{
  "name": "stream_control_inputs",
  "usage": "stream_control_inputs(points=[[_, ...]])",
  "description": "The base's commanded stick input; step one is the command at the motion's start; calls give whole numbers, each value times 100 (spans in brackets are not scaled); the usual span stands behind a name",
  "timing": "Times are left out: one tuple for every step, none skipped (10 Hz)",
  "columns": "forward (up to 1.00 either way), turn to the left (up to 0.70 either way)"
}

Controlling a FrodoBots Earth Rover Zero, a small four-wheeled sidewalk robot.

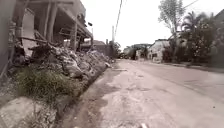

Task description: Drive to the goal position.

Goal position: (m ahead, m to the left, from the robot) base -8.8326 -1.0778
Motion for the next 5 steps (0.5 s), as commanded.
stream_control_inputs(points=[[6,0],[6,0],[6,0],[6,0],[6,0]])
